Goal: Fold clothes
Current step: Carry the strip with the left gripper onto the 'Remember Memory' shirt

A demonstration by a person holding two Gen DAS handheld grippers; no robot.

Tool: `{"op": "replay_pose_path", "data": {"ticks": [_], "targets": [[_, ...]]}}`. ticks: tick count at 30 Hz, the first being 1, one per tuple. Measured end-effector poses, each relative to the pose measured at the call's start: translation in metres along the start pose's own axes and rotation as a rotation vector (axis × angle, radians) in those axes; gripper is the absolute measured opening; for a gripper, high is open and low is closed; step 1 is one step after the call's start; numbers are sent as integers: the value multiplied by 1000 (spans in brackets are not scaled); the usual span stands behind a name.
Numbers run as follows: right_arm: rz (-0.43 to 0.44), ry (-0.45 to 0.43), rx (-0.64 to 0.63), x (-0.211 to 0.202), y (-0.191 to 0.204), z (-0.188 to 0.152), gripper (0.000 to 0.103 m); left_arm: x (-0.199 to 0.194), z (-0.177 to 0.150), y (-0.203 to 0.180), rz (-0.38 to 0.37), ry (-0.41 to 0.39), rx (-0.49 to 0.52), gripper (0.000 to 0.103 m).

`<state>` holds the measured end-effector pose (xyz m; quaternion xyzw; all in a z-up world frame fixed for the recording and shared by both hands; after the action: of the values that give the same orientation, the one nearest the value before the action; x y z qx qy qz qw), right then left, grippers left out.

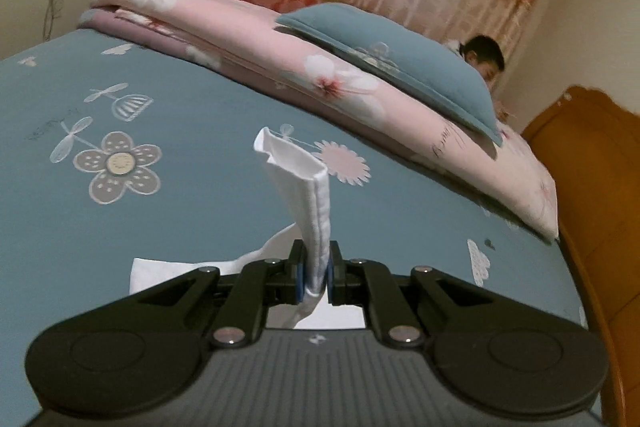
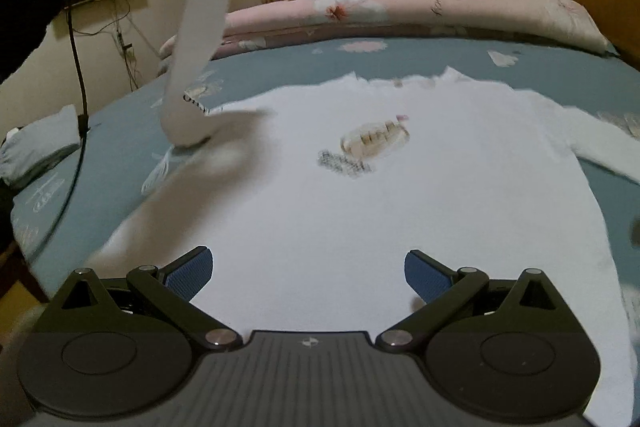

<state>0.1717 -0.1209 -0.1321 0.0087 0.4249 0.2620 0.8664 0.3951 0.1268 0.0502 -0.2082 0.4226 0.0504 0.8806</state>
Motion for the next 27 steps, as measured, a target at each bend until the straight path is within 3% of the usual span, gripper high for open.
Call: {"op": "replay_pose_path", "data": {"ticks": [2,5,20,27], "targets": [[42,-54,30,8,0,8,103,3,0,-14,7,3,26,8],[66,-41,52,12,-4,-4,103,7,-1,-35,10,6,59,8],[35,-115,79,-6,-17,3,103,41,-28,-140,-46,53,201,8],[14,-130,112,-10,-28,6,103,74,-52,-154,-37,128,237,8]]}}
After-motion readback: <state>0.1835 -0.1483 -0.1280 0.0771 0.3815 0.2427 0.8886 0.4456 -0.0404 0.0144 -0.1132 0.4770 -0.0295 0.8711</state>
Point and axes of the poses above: each gripper's, at about its wrist camera, not at the fingertips, and x roughly the way its jaws point, y to its left, z to its top, the point moved 10 cm from there along x, roughly the way its jaws point, and after that the axes turned 15 degrees about y, right-handed, at the moved point
